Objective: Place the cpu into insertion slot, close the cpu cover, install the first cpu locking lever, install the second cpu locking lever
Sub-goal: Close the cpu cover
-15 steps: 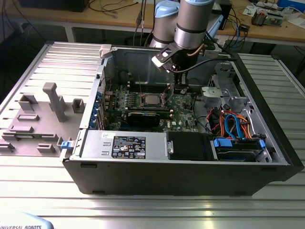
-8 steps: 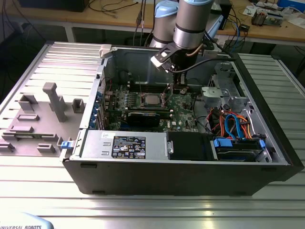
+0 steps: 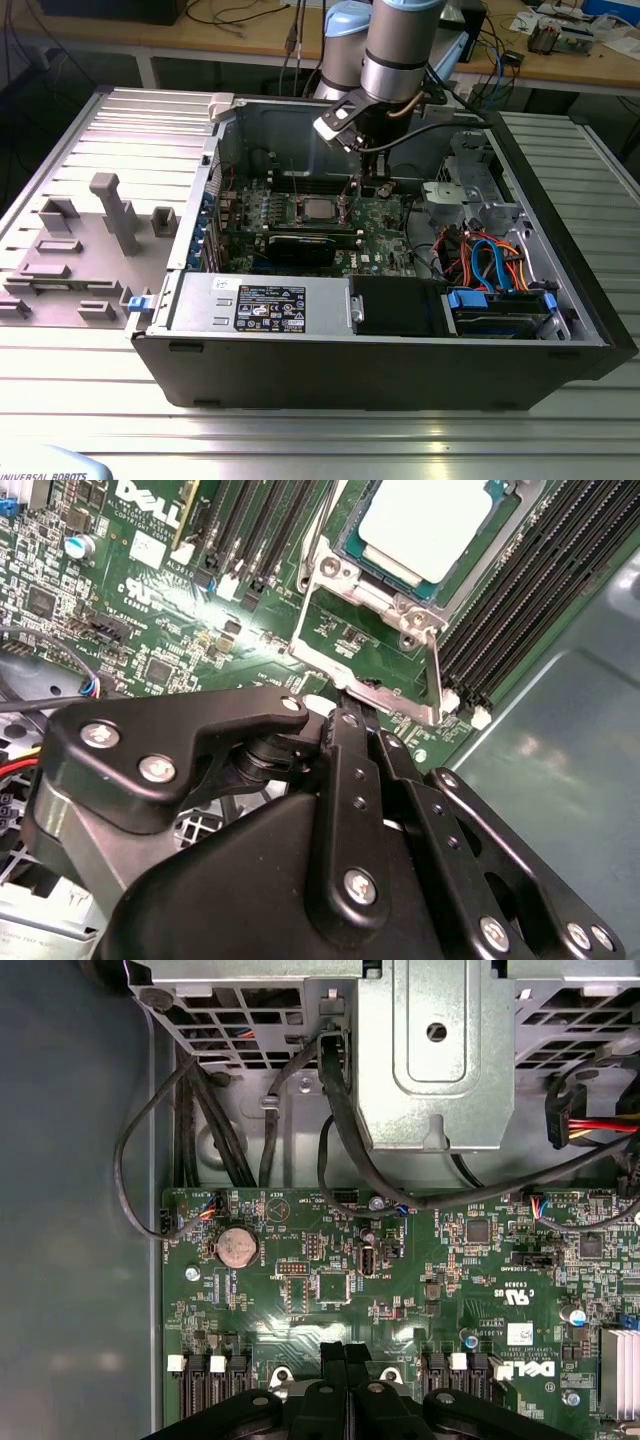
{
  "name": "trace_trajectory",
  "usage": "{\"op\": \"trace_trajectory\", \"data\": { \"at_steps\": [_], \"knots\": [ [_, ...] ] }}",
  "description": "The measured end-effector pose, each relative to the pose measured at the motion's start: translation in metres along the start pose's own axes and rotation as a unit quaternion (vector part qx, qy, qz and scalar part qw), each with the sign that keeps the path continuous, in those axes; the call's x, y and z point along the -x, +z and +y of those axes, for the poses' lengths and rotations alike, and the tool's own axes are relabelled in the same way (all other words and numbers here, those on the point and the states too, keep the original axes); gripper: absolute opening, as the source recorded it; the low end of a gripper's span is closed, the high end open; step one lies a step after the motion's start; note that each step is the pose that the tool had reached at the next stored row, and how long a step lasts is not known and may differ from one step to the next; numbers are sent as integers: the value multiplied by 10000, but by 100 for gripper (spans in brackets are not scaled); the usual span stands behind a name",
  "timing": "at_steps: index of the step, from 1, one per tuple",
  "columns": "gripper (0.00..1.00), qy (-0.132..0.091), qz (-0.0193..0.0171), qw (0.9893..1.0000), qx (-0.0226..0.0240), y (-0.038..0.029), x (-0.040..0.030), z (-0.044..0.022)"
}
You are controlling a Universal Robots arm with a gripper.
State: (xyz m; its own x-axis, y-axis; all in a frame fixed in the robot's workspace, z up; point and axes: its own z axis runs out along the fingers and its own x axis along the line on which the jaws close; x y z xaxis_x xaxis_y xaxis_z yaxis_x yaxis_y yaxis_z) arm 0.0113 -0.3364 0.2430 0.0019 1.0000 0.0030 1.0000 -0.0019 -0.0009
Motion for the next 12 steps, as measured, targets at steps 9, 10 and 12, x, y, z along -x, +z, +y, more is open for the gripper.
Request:
{"op": "trace_trajectory", "data": {
  "at_steps": [9, 10, 12],
  "knots": [
    [11, 0, 0, 10000, 0, 0, 0, -42],
    [11, 0, 0, 10000, 0, 0, 0, -46],
    [11, 0, 0, 10000, 0, 0, 0, -59]
  ]
}}
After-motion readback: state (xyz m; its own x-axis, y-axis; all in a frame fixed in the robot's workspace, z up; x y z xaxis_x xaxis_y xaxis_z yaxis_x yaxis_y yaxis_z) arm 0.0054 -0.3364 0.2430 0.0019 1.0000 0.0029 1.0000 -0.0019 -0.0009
